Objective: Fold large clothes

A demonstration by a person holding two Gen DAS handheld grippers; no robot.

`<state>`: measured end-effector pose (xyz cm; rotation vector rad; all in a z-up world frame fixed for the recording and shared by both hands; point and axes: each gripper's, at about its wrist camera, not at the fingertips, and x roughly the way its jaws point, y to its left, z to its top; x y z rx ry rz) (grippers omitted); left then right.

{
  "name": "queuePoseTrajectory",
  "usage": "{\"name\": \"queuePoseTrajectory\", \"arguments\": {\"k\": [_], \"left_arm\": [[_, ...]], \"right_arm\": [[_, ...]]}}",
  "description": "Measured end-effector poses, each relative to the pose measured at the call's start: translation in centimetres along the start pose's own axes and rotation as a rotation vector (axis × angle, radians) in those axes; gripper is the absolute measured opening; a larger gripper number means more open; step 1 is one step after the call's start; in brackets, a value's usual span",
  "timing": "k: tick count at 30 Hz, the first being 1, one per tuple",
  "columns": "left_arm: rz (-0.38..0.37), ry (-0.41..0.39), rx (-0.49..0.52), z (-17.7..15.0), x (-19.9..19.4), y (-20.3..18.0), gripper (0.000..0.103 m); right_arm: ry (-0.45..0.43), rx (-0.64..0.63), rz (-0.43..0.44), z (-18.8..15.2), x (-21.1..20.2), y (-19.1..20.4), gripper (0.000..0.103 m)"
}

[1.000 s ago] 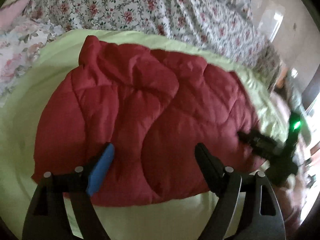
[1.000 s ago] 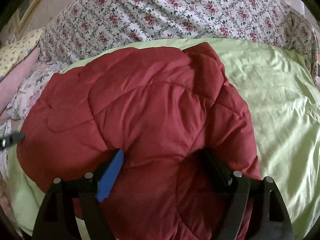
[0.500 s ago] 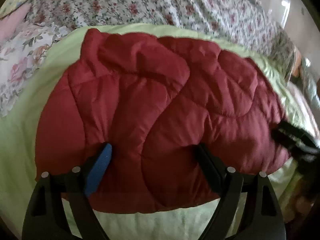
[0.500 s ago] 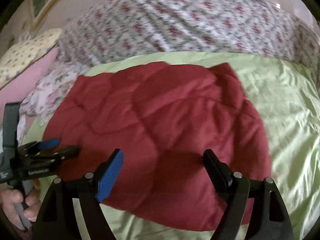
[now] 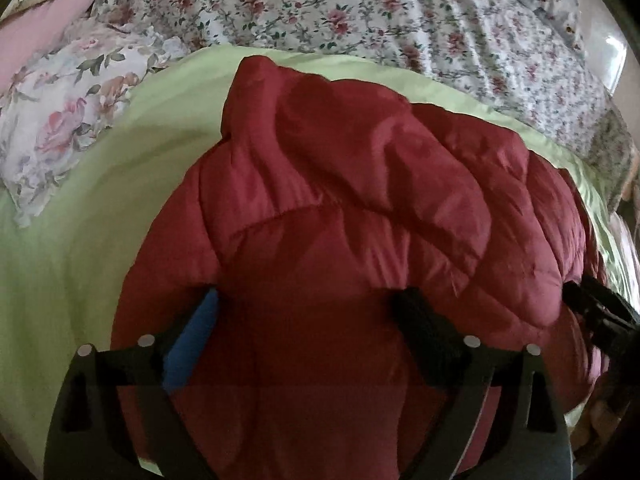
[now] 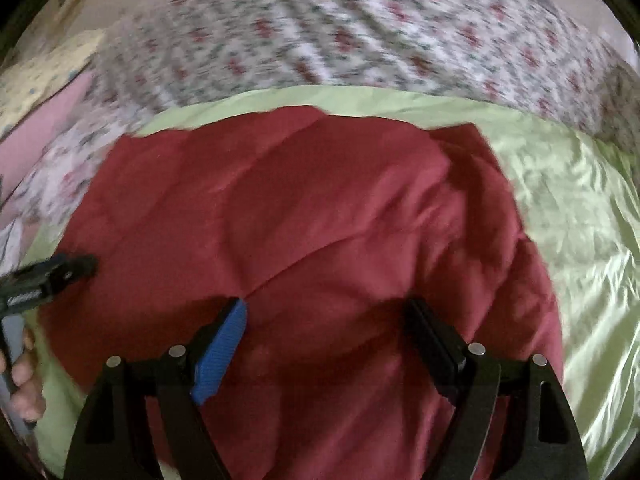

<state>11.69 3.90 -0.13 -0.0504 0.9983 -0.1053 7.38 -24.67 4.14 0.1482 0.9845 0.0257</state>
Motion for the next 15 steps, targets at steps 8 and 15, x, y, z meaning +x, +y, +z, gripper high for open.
{"name": "queuePoseTrajectory", "arguments": {"k": [8,15], "left_arm": [[0.024,-0.005,0.0,0.4,1.0,-0.1,0.101],[0.033,-0.01,-0.012,0.5,1.1,-0.1,0.103]], "right_arm": [[-0.02,0.032,-0.004,-0.5,0.5,-0.3,0.083],[-0.062,0.015,0.006,-0.7,0.7,-0.5,0.083]]}}
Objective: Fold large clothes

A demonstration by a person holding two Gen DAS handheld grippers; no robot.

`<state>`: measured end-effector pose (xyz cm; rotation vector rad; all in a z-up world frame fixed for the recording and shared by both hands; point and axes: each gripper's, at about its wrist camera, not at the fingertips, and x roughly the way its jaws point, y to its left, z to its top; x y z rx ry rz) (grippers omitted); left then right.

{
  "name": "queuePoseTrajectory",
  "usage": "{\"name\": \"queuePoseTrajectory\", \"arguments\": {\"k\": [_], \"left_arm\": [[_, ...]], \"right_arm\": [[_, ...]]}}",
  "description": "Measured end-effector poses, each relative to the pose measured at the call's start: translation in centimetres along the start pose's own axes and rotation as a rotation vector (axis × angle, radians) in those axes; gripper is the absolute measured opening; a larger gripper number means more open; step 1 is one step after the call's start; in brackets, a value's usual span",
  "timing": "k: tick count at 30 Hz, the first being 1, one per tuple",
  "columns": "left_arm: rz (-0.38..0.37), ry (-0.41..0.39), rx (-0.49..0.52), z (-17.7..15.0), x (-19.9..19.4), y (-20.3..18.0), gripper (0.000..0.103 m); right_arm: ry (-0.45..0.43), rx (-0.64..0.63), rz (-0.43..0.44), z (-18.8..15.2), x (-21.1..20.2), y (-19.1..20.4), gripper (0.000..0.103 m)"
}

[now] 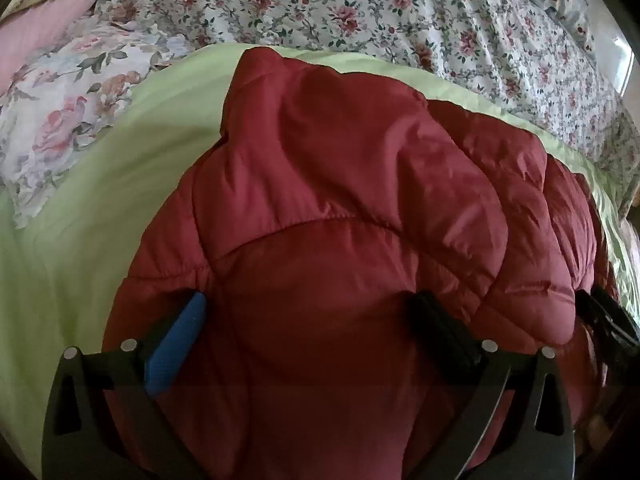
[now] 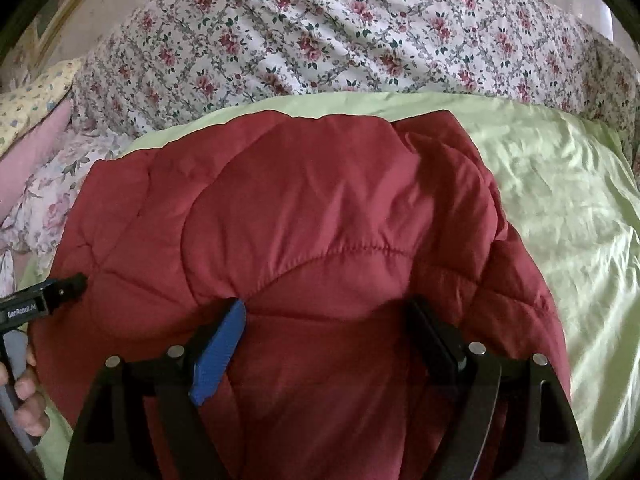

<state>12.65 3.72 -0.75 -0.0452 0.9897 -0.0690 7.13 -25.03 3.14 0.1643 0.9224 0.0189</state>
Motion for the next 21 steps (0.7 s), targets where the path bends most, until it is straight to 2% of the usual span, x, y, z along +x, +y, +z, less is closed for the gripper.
{"name": "queuePoseTrajectory", "arguments": {"k": [5,12,16,21], "left_arm": [[0.021,-0.001,-0.039,-1.1,-2.3,-0.1,0.103],[0.008,-0.002,-0.01,-2.7,-5.0,-1.4,0.103],[0.027,0.015,0.025,-3.4,-3.8,-2.1,0.103],[0.021,-0.003,0.014,-4.1,-3.0,-1.8,0.103]], "right_arm": [[-0.002,-0.002,0.017,-0.1,-0.3,-0.1,0.084],[0.011,-0.002,0.023,-0.1,-0.4,-0.2,0.084],[0.009,-0.002,0.025,-0.2,-0.6,-0.2,0.085],[-0.015,-0.006,0.032,-0.9,-2.1,0.2,0.085]]}}
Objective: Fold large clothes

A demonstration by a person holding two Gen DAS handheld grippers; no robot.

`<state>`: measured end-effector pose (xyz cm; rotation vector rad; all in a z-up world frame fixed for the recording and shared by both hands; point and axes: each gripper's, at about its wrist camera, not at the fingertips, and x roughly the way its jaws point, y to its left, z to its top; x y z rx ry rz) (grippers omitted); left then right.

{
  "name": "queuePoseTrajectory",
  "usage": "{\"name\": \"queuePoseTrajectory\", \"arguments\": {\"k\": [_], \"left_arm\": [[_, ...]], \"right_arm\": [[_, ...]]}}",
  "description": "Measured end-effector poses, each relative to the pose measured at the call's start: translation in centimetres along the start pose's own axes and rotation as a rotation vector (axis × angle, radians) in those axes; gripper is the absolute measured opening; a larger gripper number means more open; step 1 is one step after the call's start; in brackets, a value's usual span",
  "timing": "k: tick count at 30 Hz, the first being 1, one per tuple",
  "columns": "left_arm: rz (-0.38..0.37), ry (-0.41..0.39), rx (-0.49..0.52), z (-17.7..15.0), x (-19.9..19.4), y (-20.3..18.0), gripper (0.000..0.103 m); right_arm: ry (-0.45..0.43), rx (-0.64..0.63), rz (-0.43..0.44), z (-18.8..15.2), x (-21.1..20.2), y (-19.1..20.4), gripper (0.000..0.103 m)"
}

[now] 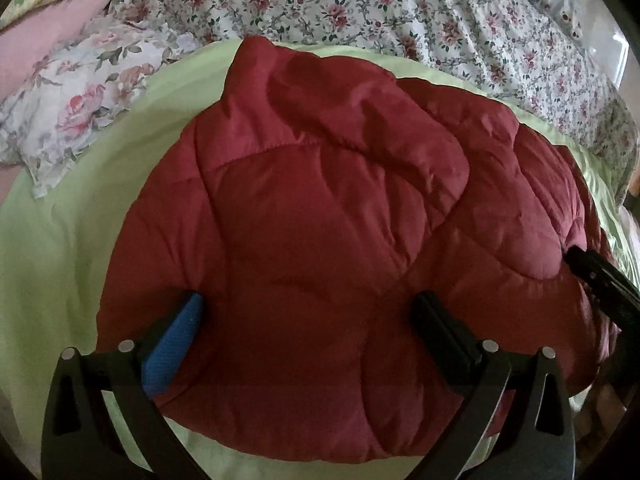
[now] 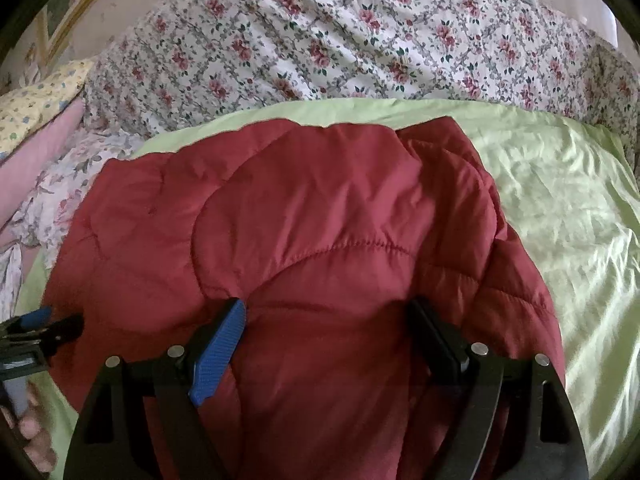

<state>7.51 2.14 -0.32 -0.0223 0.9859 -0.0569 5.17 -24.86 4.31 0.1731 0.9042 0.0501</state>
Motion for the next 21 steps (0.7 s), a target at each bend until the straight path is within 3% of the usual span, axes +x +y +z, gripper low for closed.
{"name": "queuePoseTrajectory", "arguments": {"k": [10,14,21], "left_arm": [[-0.013,-0.008,-0.012,0.2,0.0,0.1,0.103],[-0.024,-0.012,-0.024,0.0,-0.9,0.3,0.103],[-0.076,-0.055,-0.047,-1.4,-4.4,1.3,0.103]], "right_arm": [[-0.097,-0.022,-0.018,-2.0,-6.3,1.2,0.085],[-0.063,-0.005,-0.002,-3.3,-6.3,0.6,0.085],[0.009,-0.017,-0.047,-4.1,-4.1,0.8,0.086]]}}
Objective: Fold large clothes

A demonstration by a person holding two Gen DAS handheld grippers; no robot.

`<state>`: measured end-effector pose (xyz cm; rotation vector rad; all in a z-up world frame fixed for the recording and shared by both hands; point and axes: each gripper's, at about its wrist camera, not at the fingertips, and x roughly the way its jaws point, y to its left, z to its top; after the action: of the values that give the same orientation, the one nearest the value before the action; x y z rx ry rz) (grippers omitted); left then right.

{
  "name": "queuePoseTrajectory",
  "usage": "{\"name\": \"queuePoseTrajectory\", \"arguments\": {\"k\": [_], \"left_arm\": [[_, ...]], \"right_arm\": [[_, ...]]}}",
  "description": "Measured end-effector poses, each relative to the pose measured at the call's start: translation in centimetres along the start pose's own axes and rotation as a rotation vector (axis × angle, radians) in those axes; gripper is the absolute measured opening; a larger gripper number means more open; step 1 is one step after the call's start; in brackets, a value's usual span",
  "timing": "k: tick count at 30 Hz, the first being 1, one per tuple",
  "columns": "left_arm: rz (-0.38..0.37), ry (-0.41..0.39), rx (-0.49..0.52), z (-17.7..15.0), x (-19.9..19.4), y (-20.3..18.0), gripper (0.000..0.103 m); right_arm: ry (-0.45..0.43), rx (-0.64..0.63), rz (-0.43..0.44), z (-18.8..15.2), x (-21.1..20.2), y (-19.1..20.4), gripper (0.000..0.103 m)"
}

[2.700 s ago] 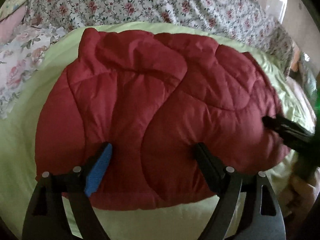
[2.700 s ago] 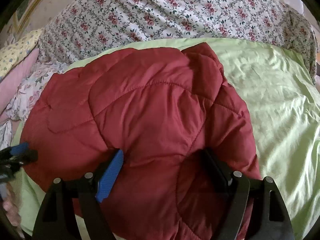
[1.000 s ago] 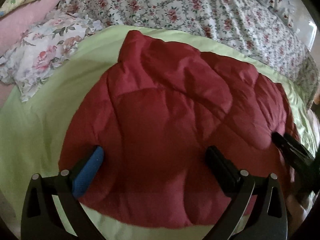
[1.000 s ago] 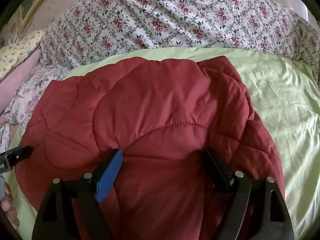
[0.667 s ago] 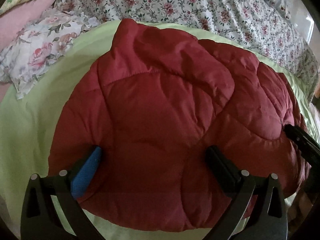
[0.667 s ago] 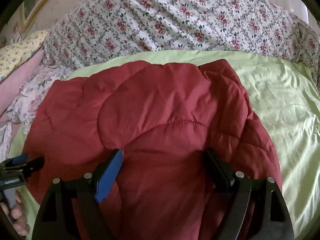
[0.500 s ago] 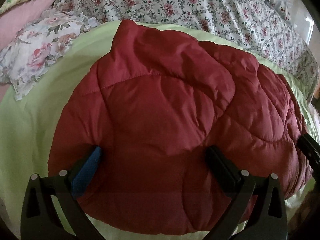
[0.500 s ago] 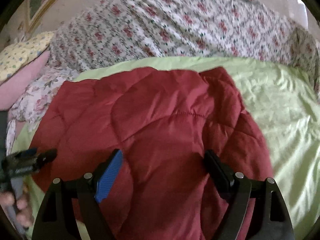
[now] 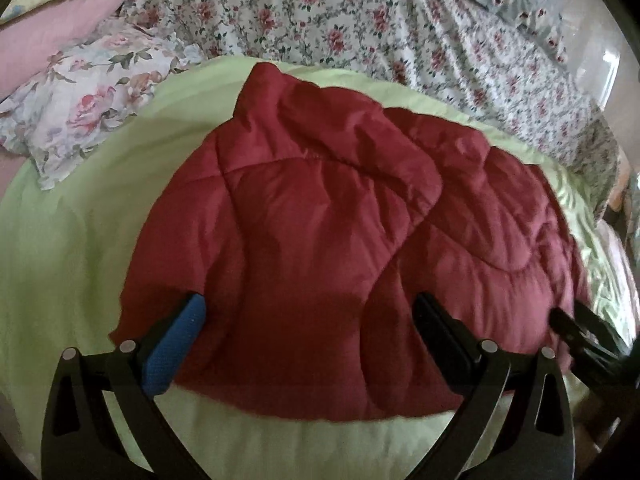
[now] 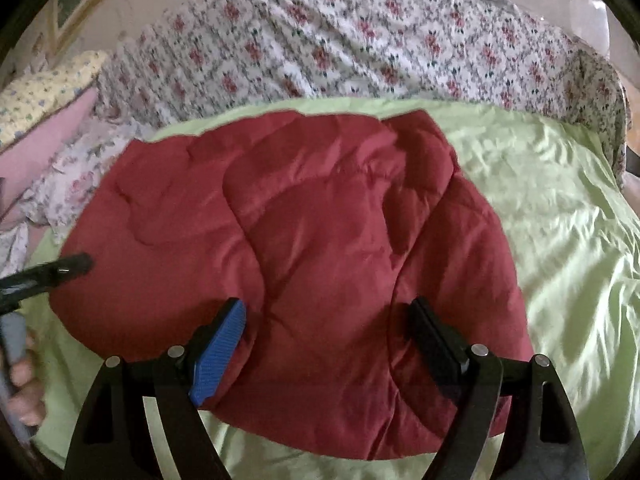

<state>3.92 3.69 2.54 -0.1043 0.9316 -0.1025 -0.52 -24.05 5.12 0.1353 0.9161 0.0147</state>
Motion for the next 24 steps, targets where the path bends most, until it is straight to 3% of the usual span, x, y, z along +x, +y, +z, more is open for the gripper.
{"name": "queuePoseTrajectory", "arguments": {"k": [5,10,18,24], "left_arm": [[-0.021,0.007,0.001,-0.6,-0.4,0.2,0.103],[0.022,0.025,0.017,-1.4,1.1,0.1,0.103],[0.026,0.014,0.021,-1.6,1.2,0.1,0.103],[0.027,0.013,0.026,-1.6,1.3,0.3,0.103]], "right_arm": [[0.0,0.0,-0.009,-0.2,0.0,0.1,0.088],[-0.009,0.01,-0.003,-0.2,-0.2,-0.1,0.088],[-0.122,-0.021,0.034,0.5,-2.9,1.1,0.088],[-0.028,-0.053,0.048,0.1,-0.4,2.4,0.088]]}}
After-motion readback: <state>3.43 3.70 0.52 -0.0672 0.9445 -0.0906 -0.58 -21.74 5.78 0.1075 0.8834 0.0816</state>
